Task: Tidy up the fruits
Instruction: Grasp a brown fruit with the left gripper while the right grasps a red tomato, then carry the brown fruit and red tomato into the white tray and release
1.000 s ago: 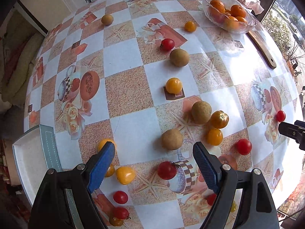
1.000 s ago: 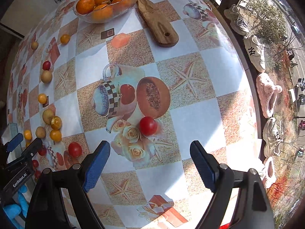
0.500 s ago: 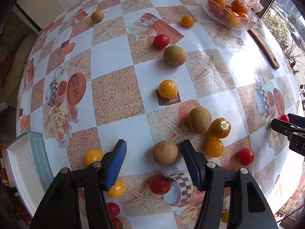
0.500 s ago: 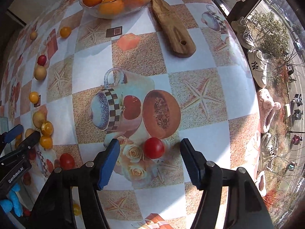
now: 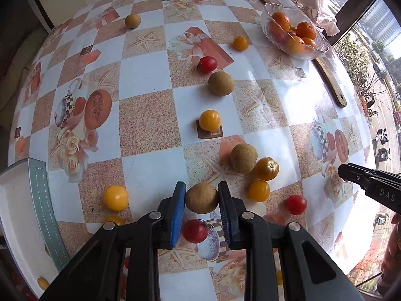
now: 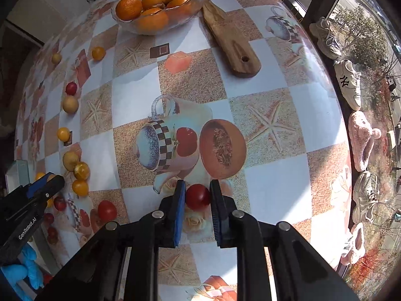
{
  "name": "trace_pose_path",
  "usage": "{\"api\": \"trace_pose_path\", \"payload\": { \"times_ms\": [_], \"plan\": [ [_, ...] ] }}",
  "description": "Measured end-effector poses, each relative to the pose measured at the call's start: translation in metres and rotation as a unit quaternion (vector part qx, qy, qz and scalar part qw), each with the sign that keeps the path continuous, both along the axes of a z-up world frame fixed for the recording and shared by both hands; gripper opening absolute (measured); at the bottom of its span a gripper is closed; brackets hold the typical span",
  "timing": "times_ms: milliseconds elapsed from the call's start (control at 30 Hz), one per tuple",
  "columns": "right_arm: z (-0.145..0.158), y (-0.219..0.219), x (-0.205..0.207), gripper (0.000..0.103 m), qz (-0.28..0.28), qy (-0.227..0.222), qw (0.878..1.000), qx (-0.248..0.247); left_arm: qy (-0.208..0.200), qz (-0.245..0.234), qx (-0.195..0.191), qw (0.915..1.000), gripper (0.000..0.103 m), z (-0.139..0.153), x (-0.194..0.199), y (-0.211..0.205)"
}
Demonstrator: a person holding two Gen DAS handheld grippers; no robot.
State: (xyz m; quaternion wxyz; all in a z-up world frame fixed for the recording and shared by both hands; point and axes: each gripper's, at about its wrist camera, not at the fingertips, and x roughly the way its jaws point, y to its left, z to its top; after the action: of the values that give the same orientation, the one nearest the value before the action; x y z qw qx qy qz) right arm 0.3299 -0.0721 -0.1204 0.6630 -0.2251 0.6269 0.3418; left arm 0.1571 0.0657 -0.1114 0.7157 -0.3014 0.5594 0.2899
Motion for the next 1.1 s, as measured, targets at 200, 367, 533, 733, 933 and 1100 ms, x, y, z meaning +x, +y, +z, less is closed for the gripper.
{"api": "trace_pose_path", "payload": {
  "times_ms": [200,367,533,733,933,1100],
  "plan": [
    [0.013,-0.007,-0.02,0.021,0.009,0.017,1.0,0.02,-0.013,0.007,0.008,0.9999,0.028,0.019,-0.018,-0.004],
    [0.019,-0.011,-0.029,0.021,0.013,0.024,0.999,0.024,-0.016,0.023,0.013,0.9995,0.028,0.03,-0.041,-0.006],
    [0.022,-0.011,-0.035,0.021,0.022,0.024,0.999,0.02,-0.015,0.033,0.019,0.9992,0.028,0.034,-0.063,-0.006],
    [0.029,0.001,-0.053,0.021,0.045,0.022,0.999,0.02,-0.014,0.056,0.021,0.9981,0.028,0.034,-0.086,-0.008],
    [0.036,0.027,-0.085,0.021,0.09,0.023,0.995,0.024,-0.02,0.089,0.029,0.9954,0.028,0.04,-0.122,-0.004],
    [0.042,0.057,-0.124,0.021,0.14,0.025,0.989,0.029,-0.017,0.127,0.042,0.9908,0.028,0.044,-0.162,0.003]
  ]
}}
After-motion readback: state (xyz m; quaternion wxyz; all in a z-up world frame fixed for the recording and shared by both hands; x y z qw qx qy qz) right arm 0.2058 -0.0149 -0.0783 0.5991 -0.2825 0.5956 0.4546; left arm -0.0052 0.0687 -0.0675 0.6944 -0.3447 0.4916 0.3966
